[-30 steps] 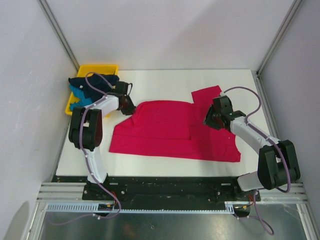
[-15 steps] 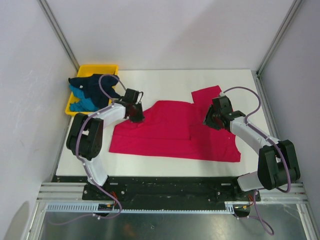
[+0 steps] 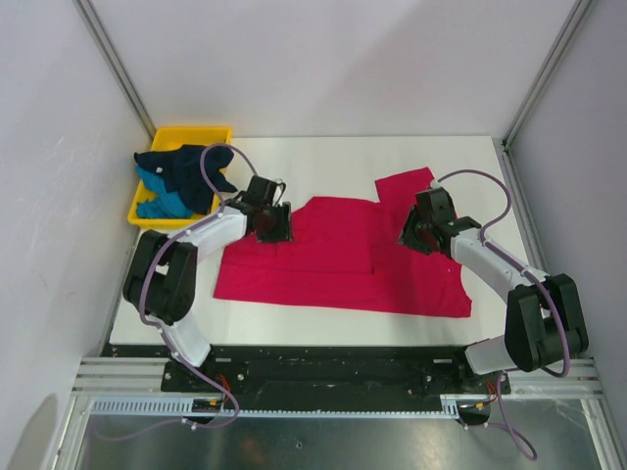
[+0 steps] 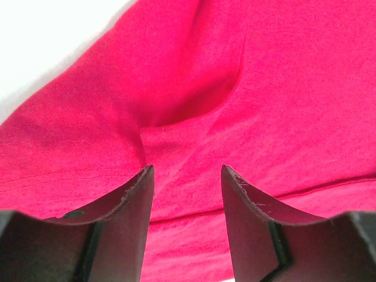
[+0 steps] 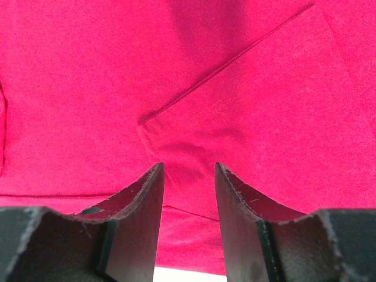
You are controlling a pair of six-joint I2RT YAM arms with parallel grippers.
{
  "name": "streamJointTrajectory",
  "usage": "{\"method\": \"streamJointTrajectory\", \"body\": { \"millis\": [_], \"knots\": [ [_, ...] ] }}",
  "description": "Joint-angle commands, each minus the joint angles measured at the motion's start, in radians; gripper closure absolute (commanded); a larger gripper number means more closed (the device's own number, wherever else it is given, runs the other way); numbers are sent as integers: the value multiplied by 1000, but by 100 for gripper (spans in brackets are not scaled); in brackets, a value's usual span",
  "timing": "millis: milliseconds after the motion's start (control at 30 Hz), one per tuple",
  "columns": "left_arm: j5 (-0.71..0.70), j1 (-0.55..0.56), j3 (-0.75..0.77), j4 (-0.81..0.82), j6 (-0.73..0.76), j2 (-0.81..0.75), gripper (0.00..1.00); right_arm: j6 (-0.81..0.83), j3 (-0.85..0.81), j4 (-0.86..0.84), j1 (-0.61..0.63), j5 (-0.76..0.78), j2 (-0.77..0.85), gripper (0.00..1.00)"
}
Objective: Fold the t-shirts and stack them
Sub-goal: Grap the side of the flattened tshirt furthest away from the robot with both arms
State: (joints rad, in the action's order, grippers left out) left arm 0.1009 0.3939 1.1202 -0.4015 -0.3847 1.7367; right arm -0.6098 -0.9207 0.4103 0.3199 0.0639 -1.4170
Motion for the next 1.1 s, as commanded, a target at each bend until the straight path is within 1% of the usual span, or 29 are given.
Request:
{"method": "streamJointTrajectory", "body": {
  "millis": [0,133,233,367,533,733,1067],
  "knots": [
    [-47,-14,52,12,-22,-54,48,-5,-37,-13,4,20,15,56],
    [-86,-26,99,10,-69,-2,53,-4,-37,-11,2,22,18,56],
    [-95,-27,116,11,-110,36,55,-1,-37,-7,0,23,23,56],
    [-139,-28,118,12,-145,62,54,2,-37,-1,-2,26,25,56],
    [-124,-39,129,11,-151,98,53,4,-37,0,-3,24,26,56],
    [-109,-43,131,12,-149,105,53,4,-37,8,-2,25,27,56],
    [54,-30,100,12,-157,73,58,2,-37,12,-3,25,32,56]
  ]
}}
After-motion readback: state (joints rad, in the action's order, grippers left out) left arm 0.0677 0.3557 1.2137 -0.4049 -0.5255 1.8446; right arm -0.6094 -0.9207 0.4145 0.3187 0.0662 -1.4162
